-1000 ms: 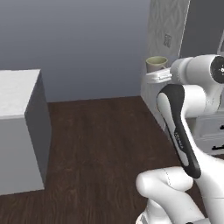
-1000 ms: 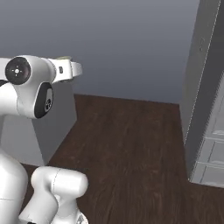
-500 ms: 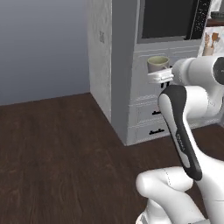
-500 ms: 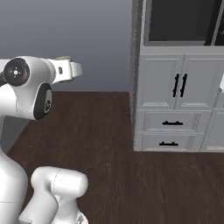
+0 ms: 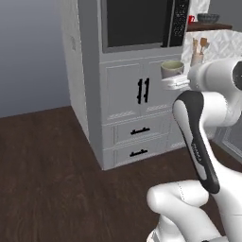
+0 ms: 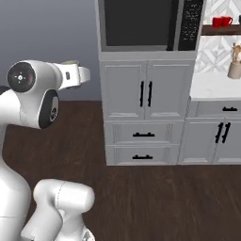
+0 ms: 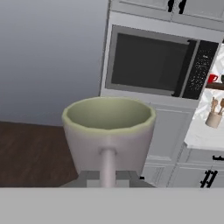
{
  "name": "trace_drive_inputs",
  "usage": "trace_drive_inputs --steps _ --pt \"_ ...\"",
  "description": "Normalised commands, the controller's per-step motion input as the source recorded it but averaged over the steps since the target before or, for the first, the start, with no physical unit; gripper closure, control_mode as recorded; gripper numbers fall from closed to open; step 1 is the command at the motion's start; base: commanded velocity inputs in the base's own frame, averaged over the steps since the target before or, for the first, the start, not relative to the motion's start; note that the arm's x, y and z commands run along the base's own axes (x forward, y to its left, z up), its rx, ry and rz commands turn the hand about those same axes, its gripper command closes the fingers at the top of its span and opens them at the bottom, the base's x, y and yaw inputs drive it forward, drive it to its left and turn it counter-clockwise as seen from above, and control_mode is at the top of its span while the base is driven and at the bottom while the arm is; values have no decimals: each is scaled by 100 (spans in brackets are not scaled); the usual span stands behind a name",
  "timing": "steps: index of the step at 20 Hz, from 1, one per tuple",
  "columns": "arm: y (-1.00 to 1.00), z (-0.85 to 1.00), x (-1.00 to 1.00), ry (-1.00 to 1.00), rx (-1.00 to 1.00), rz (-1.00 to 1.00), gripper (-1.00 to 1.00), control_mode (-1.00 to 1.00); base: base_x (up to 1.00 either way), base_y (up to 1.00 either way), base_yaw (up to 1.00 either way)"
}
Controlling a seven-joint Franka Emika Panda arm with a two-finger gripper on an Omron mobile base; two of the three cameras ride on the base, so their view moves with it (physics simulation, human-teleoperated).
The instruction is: Gather all objects into one cabinet and sort the glasses and bowls to opposite sides.
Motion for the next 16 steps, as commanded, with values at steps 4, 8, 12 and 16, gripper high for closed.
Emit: trace_drive_inputs --steps 4,8,12,16 --pt "0 0 0 0 0 0 100 100 99 -93 -3" --pt "0 0 0 0 0 0 100 100 100 -79 0" --pt "0 0 0 0 0 0 100 100 99 -70 0" --pt "0 0 0 0 0 0 100 100 83 -79 1"
